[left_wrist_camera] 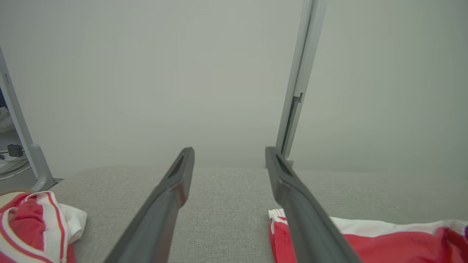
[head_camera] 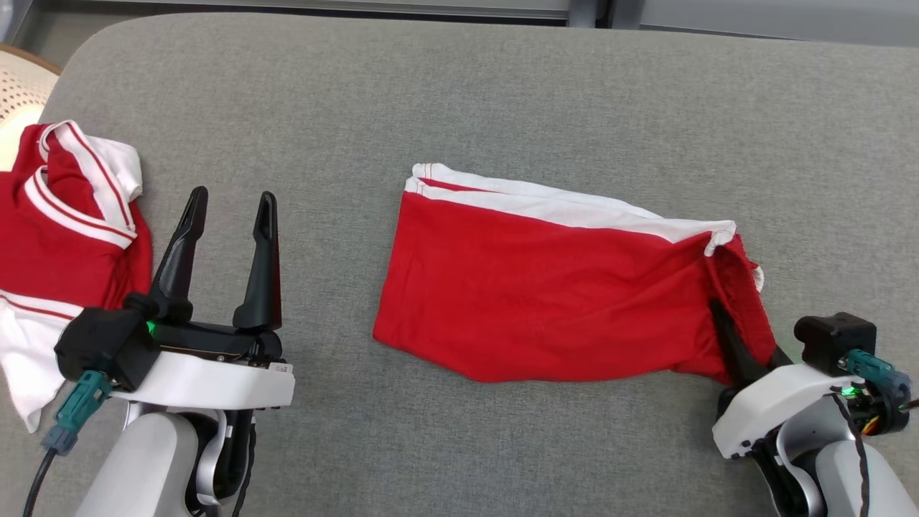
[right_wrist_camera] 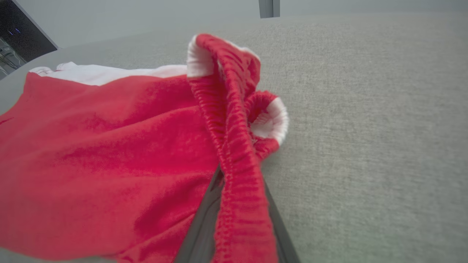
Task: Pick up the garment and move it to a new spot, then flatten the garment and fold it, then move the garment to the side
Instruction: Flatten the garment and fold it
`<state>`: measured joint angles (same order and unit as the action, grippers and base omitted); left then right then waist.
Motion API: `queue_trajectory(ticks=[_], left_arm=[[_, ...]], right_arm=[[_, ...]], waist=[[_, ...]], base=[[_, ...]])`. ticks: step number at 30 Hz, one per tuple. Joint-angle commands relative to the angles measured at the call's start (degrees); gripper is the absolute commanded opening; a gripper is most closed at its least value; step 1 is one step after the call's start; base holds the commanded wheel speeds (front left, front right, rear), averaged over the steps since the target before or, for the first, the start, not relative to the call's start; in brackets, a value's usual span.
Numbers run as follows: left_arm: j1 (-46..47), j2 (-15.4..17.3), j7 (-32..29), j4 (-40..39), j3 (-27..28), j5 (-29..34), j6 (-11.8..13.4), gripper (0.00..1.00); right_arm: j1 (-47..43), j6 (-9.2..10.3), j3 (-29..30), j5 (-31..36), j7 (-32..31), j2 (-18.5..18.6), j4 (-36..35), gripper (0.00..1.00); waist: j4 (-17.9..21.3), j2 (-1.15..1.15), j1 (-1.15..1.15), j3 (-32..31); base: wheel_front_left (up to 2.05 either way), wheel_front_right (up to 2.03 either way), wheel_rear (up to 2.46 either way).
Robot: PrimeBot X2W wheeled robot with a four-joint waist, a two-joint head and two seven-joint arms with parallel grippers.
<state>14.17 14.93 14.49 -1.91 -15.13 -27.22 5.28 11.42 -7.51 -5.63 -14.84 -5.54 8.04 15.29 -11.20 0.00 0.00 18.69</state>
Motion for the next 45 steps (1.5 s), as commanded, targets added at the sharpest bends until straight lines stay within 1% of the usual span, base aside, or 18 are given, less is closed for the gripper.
queue_trajectory(ticks=[1, 7, 12, 15, 18, 21, 24, 25, 26, 28, 30, 36, 40, 41, 42, 43, 44, 45], left_arm=[[-0.5, 0.2, 0.2, -0.1, 0.2, 0.3, 0.2, 1.0], [-1.6, 0.9, -0.2, -0.5, 0.6, 0.2, 0.9, 1.0], [-2.4, 1.2, -0.6, -0.8, 0.5, 0.0, 1.4, 1.0], [-3.2, 1.3, -0.8, -0.8, 0.4, -0.1, 1.6, 1.0], [-3.4, 1.3, -1.0, -0.9, 0.2, -0.1, 1.8, 1.0], [-3.9, 1.2, -1.4, -0.7, -0.4, -0.1, 1.8, 1.0], [-3.7, 1.0, -1.8, -0.7, -1.3, 0.1, 1.5, 1.0], [-3.5, 0.9, -1.9, -0.7, -1.5, 0.2, 1.4, 1.0], [-3.3, 0.9, -2.0, -0.5, -1.8, 0.2, 1.3, 1.0], [-2.9, 0.7, -2.1, -0.5, -2.2, 0.5, 1.4, 1.0], [-2.6, 0.5, -2.1, -0.4, -2.6, 0.5, 1.4, 1.0], [-1.8, -0.1, -1.8, 0.3, -3.3, 0.3, 1.1, 1.0], [-1.7, -0.2, -1.6, 0.9, -3.5, 0.2, 0.8, 1.0], [-1.5, -0.1, -1.5, 1.0, -3.5, 0.2, 0.8, 1.0], [-1.4, -0.1, -1.4, 1.2, -3.5, 0.2, 0.8, 1.0], [-1.4, -0.1, -1.4, 1.2, -3.5, 0.2, 0.8, 1.0], [-1.3, 0.2, -1.5, 1.5, -3.7, 0.7, 0.9, 1.0], [-1.2, 0.2, -1.5, 1.6, -3.8, 0.9, 0.9, 1.0]], right_arm=[[-0.9, 0.04, 0.1, -0.2, -0.3, 0.7, -0.2, 0.0], [-4.7, 0.04, 2.5, -1.4, -1.0, 3.4, -5.7, 0.0], [-8.1, 0.03, 5.4, -2.9, -2.7, 5.5, -9.1, 0.0], [-9.0, 0.03, 4.7, -4.5, -5.7, 6.4, -10.6, 0.0], [-8.0, 0.03, 4.4, -6.8, -9.8, 5.1, -12.6, 0.0], [-6.6, 0.02, 3.3, -11.1, -14.9, 1.7, -14.7, 0.0], [-4.6, 0.02, 1.0, -14.2, -19.3, -0.8, -16.3, 0.0], [-3.8, 0.02, -0.4, -13.5, -20.5, -0.8, -16.2, 0.0], [-3.1, 0.02, -1.9, -13.3, -21.4, -1.2, -15.6, 0.0], [-1.2, 0.02, -3.8, -14.5, -21.0, -2.9, -14.3, 0.0], [0.7, 0.02, -5.9, -14.4, -20.4, -3.8, -11.3, 0.0], [6.0, 0.02, -12.5, -18.2, -15.7, -5.0, -0.2, 0.0], [9.5, 0.02, -16.8, -20.7, -10.8, -5.0, 6.0, 0.0], [10.4, 0.02, -17.9, -20.4, -9.4, -5.0, 7.3, 0.12], [11.0, 0.02, -18.8, -20.3, -8.2, -5.0, 8.7, 0.47], [11.0, 0.02, -18.8, -20.3, -8.2, -5.0, 8.7, 0.47], [11.6, 0.02, -19.5, -20.3, -6.8, -5.0, 9.9, 0.97], [12.3, 0.02, -20.0, -20.6, -5.2, -5.0, 10.8, 1.0]], waist=[[0.7, 0.0, 0.0, -0.4], [3.4, 0.0, 0.0, -1.6], [4.6, 0.0, 0.0, -3.2], [5.0, 0.0, 0.0, -4.3], [5.2, 0.0, 0.0, -5.2], [4.9, 0.0, 0.0, -6.2], [3.8, 0.0, 0.0, -6.8], [3.5, 0.0, 0.0, -6.8], [3.0, 0.0, 0.0, -6.9], [1.9, 0.0, 0.0, -6.9], [0.8, 0.0, 0.0, -6.7], [-2.0, 0.0, 0.0, -6.0], [-2.7, 0.0, 0.0, -5.4], [-2.7, 0.0, 0.0, -5.3], [-2.7, 0.0, 0.0, -5.2], [-2.7, 0.0, 0.0, -5.2], [-2.7, 0.0, 0.0, -5.1], [-2.6, 0.0, 0.0, -5.0]], base=[[0.0, 0.0, 0.0], [0.0, 0.0, 0.0], [0.0, 0.0, 0.0], [0.0, 0.0, 0.0], [0.0, 0.0, 0.0], [0.0, 0.0, 0.0], [0.0, 0.0, 0.0], [0.0, 0.0, 0.0], [0.0, 0.0, 0.0], [0.0, 0.0, 0.0], [0.0, 0.0, 0.0], [0.0, 0.0, 0.0], [0.0, 0.0, 0.0], [0.0, 0.0, 0.0], [0.0, 0.0, 0.0], [0.0, 0.0, 0.0], [0.0, 0.0, 0.0], [0.0, 0.0, 0.0]])
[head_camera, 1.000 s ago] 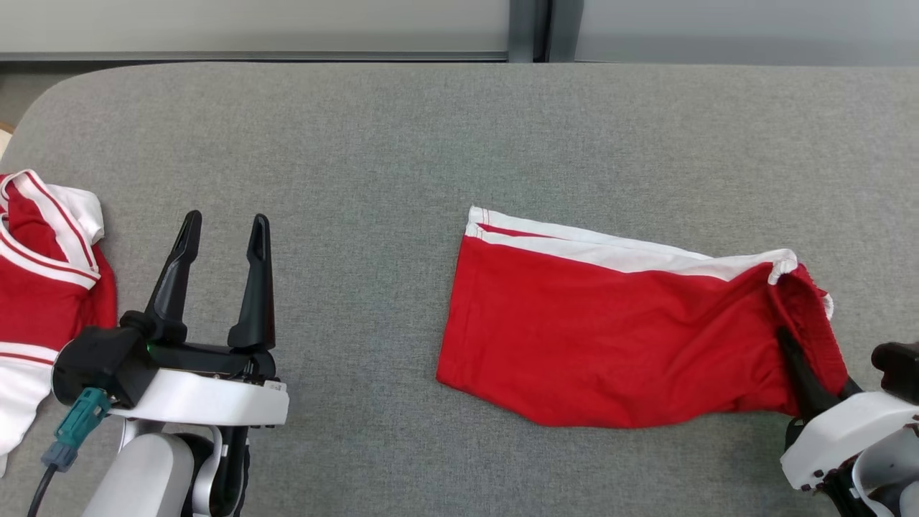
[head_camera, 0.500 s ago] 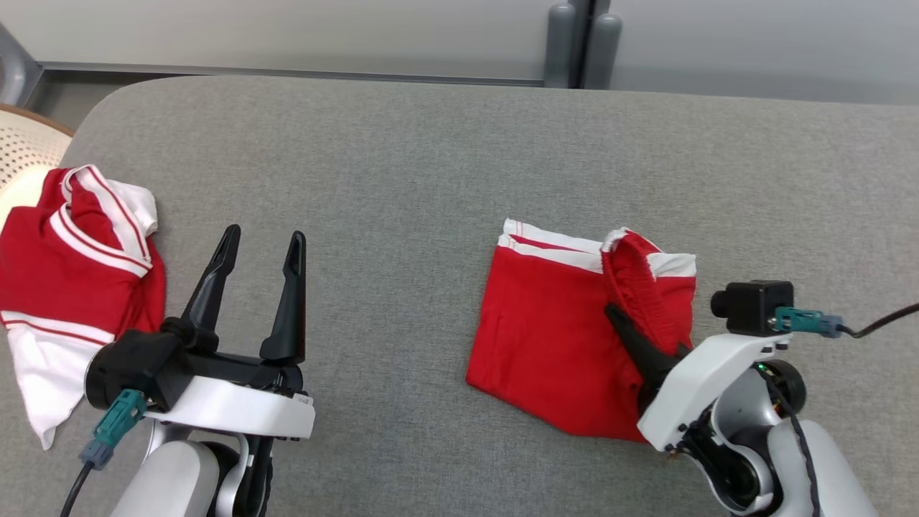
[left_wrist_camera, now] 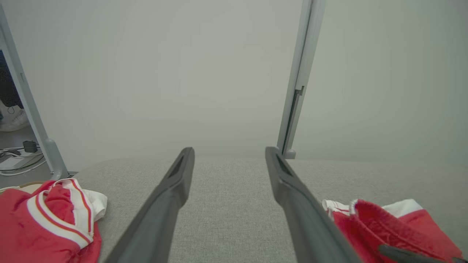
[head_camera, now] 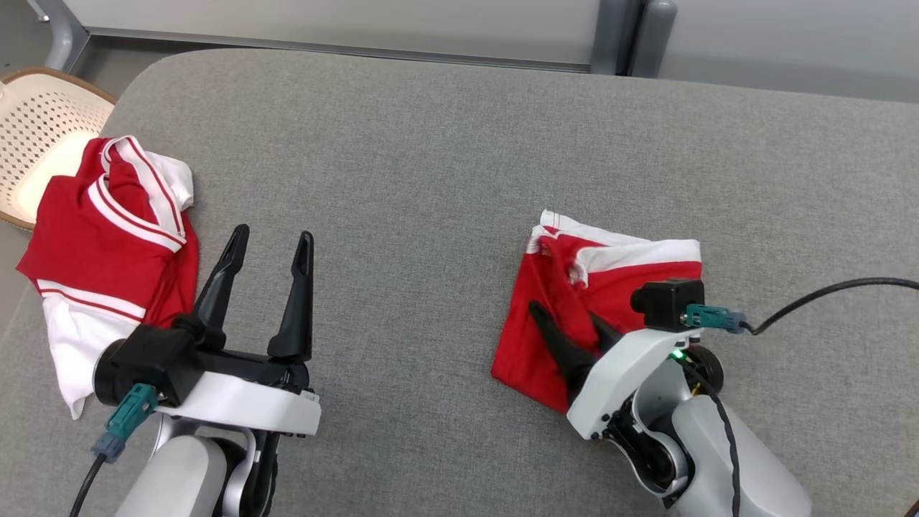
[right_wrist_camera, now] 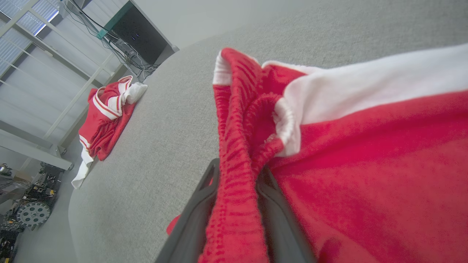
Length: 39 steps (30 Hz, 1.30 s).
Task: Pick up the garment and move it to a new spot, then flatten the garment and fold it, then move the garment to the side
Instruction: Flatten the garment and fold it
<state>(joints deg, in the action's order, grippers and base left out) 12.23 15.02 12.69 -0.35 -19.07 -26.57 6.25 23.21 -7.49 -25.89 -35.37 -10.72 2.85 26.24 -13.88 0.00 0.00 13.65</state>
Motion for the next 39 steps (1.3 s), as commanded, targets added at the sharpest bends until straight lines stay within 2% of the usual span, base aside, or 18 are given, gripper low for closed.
queue_trajectory(ticks=[1, 7, 12, 20, 25, 32, 36, 39], left_arm=[[0.9, 0.0, 0.4, 0.0, 0.1, 0.3, 0.0, 1.0], [1.0, -0.1, 0.6, 0.6, -0.1, 0.3, 0.1, 1.0], [0.9, 0.0, 0.8, 0.9, 0.1, 0.3, 0.5, 1.0], [1.0, 0.5, 1.0, 1.1, 0.6, -0.1, 0.8, 1.0], [0.7, 0.6, 1.2, 1.1, 0.6, -0.1, 1.0, 1.0], [-1.3, 1.3, 1.6, 1.8, 2.2, -0.7, 1.7, 1.0], [-2.9, 1.8, 2.0, 2.2, 3.3, -1.0, 1.6, 1.0], [-4.7, 2.1, 2.1, 2.5, 3.8, -1.1, 1.6, 1.0]], right_arm=[[1.3, -0.01, -0.7, -0.1, 1.5, 0.2, 0.4, 1.0], [3.4, 0.0, -4.7, 5.6, 13.3, 0.2, 2.2, 1.0], [2.8, 0.0, -2.6, 11.1, 21.4, 1.3, 0.9, 1.0], [-1.0, 0.0, -1.5, 10.8, 19.4, 4.0, -4.8, 1.0], [-3.0, 0.0, 2.1, 12.6, 20.6, 4.8, -9.3, 1.0], [-8.4, 0.0, 14.0, 17.6, 20.3, 6.3, -16.7, 1.0], [-13.2, 0.0, 21.3, 20.2, 18.1, 6.8, -21.3, 1.0], [-16.4, 0.0, 24.6, 21.6, 16.3, 6.6, -24.6, 1.0]], waist=[[0.1, 0.0, 0.0, 0.1], [1.5, 0.0, 0.0, 0.0], [3.0, 0.0, 0.0, 0.0], [4.9, 0.0, 0.0, 0.1], [6.0, 0.0, 0.0, -0.3], [9.0, 0.0, 0.0, -1.7], [10.6, 0.0, 0.0, -3.4], [11.8, 0.0, 0.0, -5.2]], base=[[0.0, 0.0, 0.0], [0.0, 0.0, 0.0], [0.0, 0.0, 0.0], [0.0, 0.0, 0.0], [0.0, 0.0, 0.0], [0.0, 0.0, 0.0], [0.0, 0.0, 0.0], [0.0, 0.0, 0.0]])
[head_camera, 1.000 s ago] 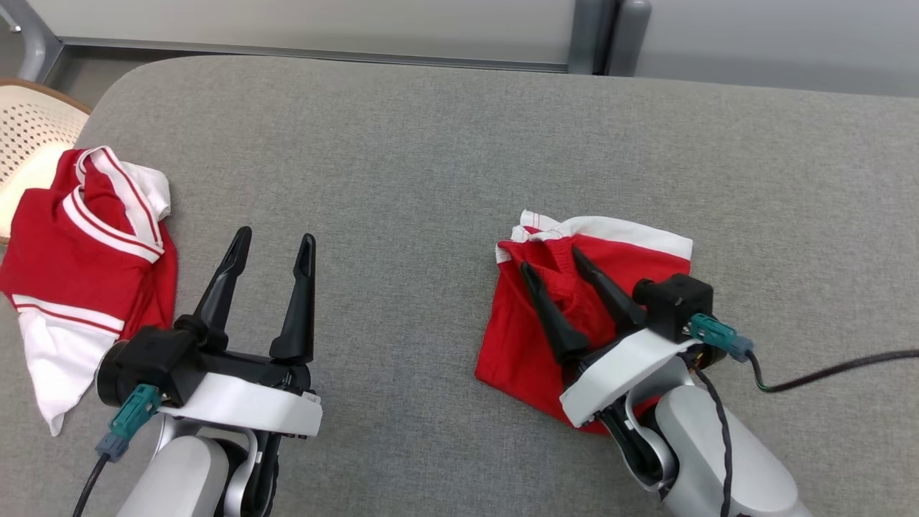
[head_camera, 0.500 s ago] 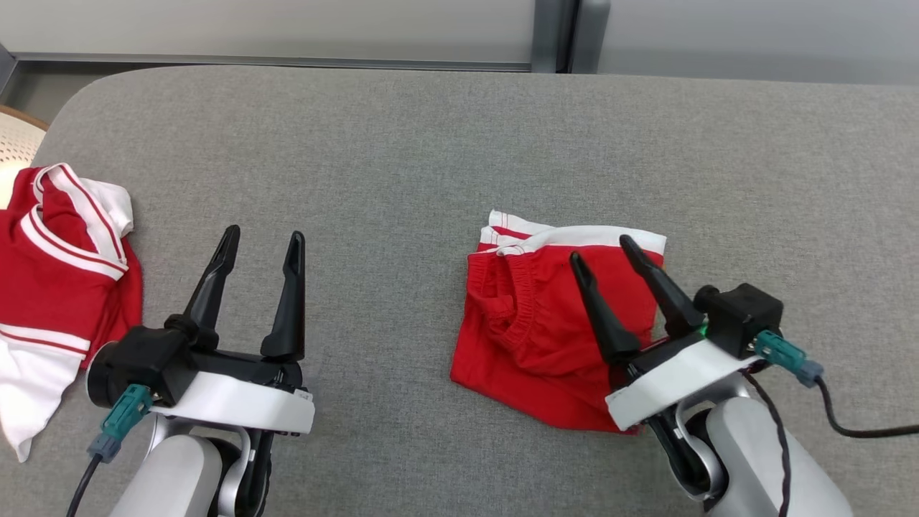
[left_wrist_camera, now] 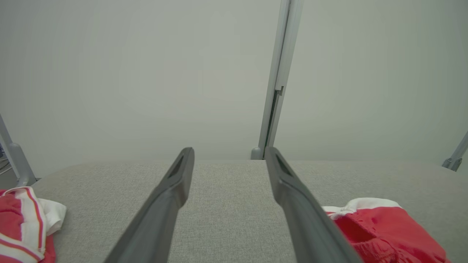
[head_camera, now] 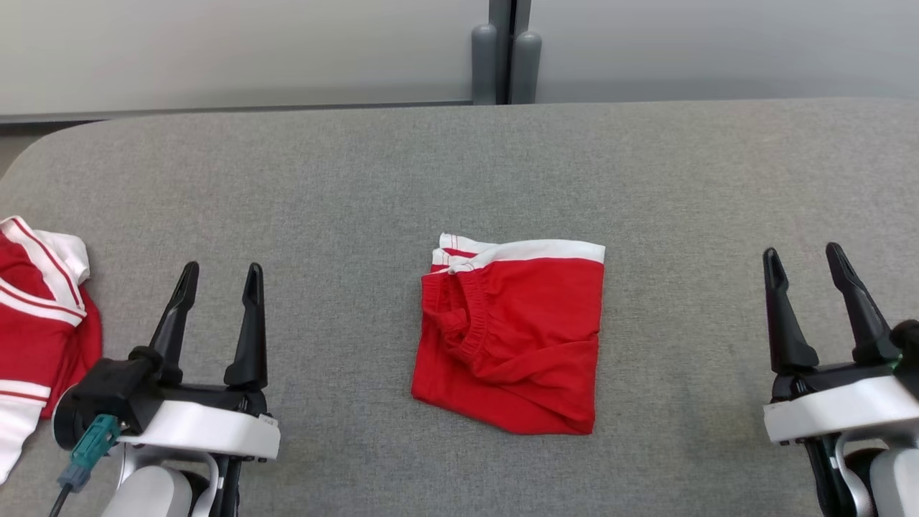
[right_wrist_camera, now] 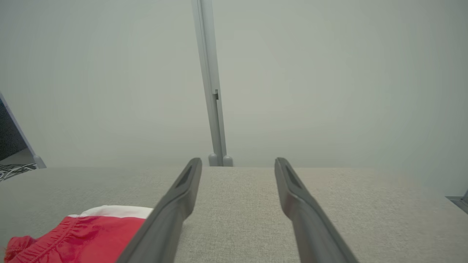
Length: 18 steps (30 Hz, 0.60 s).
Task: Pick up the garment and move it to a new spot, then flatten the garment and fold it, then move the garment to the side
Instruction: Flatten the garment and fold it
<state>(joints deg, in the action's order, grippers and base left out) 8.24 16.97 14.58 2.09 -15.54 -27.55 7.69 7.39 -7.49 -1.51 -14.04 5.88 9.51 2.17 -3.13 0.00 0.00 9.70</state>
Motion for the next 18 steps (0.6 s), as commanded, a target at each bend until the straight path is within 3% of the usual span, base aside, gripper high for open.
queue_trajectory(ticks=[1, 9, 18], left_arm=[[-1.1, 0.3, 0.2, 0.1, 0.4, -0.1, 0.2, 1.0], [-5.2, 1.2, 0.4, 0.7, 0.9, -0.6, -0.2, 1.0], [-11.2, 2.0, -1.0, 0.8, 0.2, -0.7, 1.1, 1.0]], right_arm=[[-1.6, 0.0, 1.0, 0.5, -0.9, -0.2, -1.4, 1.0], [-6.8, 0.0, 1.3, 1.4, -4.6, -1.8, -6.0, 1.0], [-12.6, 0.0, 0.4, 0.3, -7.5, -0.7, -8.3, 1.0]], waist=[[1.3, 0.0, 0.0, -1.7], [2.6, 0.0, 0.0, -6.2], [2.9, 0.0, 0.0, -11.9]], base=[[0.0, 0.0, 0.0], [0.0, 0.0, 0.0], [0.0, 0.0, 0.0]])
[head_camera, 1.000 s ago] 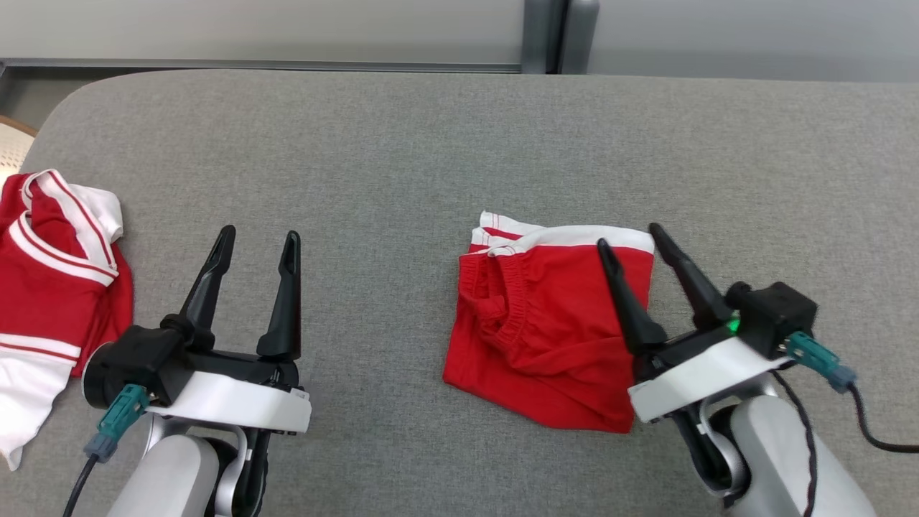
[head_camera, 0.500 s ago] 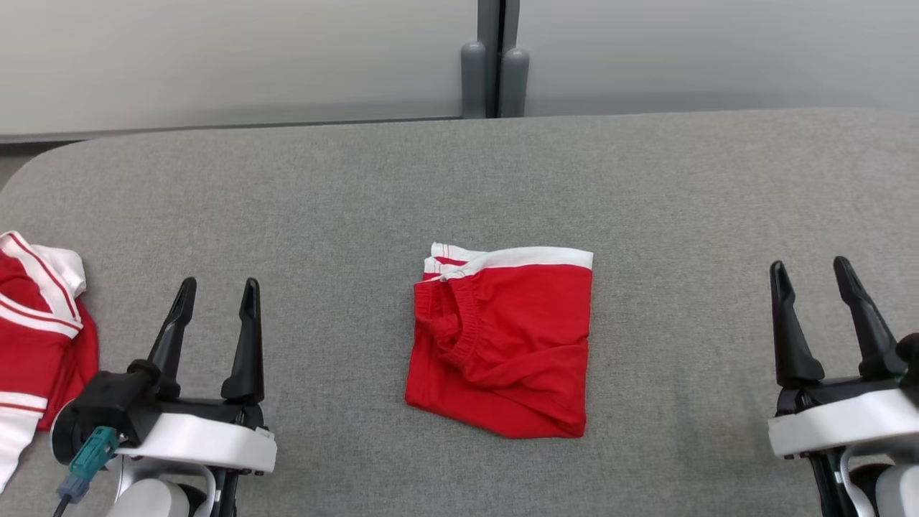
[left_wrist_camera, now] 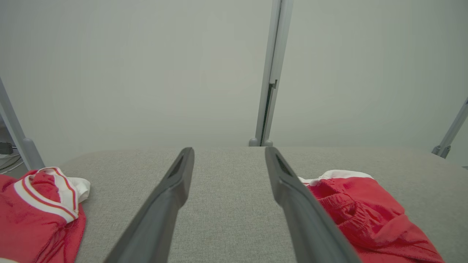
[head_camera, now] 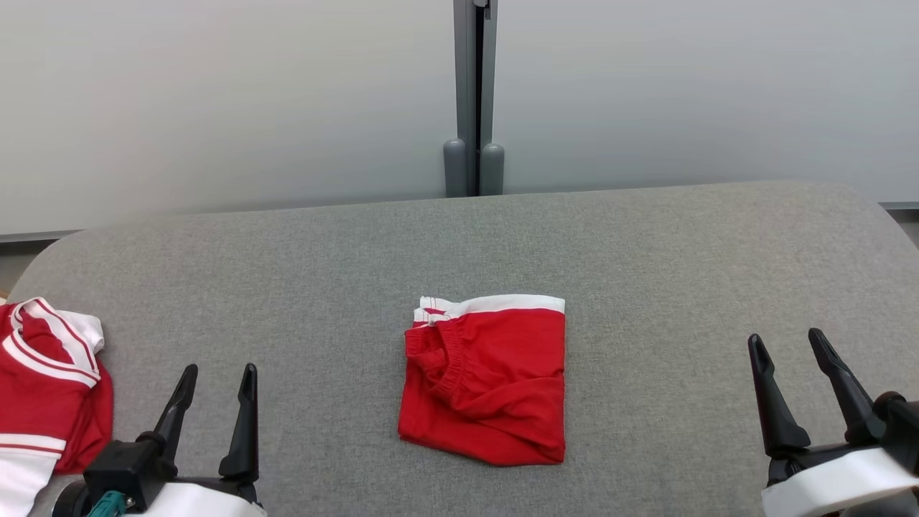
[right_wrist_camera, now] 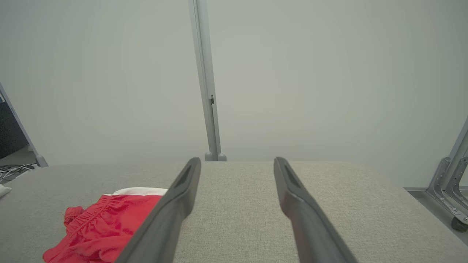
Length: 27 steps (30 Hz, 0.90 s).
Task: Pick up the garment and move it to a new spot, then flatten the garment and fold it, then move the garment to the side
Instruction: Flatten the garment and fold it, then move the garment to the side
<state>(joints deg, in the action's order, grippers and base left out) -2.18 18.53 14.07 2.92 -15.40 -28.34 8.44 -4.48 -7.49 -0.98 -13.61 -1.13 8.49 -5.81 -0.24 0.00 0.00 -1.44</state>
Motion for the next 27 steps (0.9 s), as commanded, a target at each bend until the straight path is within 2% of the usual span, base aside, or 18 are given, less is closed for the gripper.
queue_trajectory(ticks=[1, 12, 27], left_arm=[[-1.1, 0.5, -0.6, -0.1, 0.0, 0.2, 0.5, 1.0], [-2.1, 1.3, -1.8, -0.2, 0.5, -0.7, 1.9, 1.0], [-0.3, 1.3, -1.3, -0.3, 0.1, -0.4, 1.9, 1.0]], right_arm=[[-1.2, 0.0, -0.2, -0.2, -0.6, 0.3, -0.6, 1.0], [-3.4, 0.0, 1.0, -0.4, -2.3, -0.5, -2.5, 1.0], [-2.8, 0.0, 1.9, 0.1, -2.2, -0.5, -2.5, 1.0]], waist=[[0.0, 0.0, 0.0, -1.0], [0.0, 0.0, 0.0, -1.4], [-1.1, 0.0, 0.0, -0.7]], base=[[0.0, 0.0, 0.0], [0.0, 0.0, 0.0], [0.0, 0.0, 0.0]])
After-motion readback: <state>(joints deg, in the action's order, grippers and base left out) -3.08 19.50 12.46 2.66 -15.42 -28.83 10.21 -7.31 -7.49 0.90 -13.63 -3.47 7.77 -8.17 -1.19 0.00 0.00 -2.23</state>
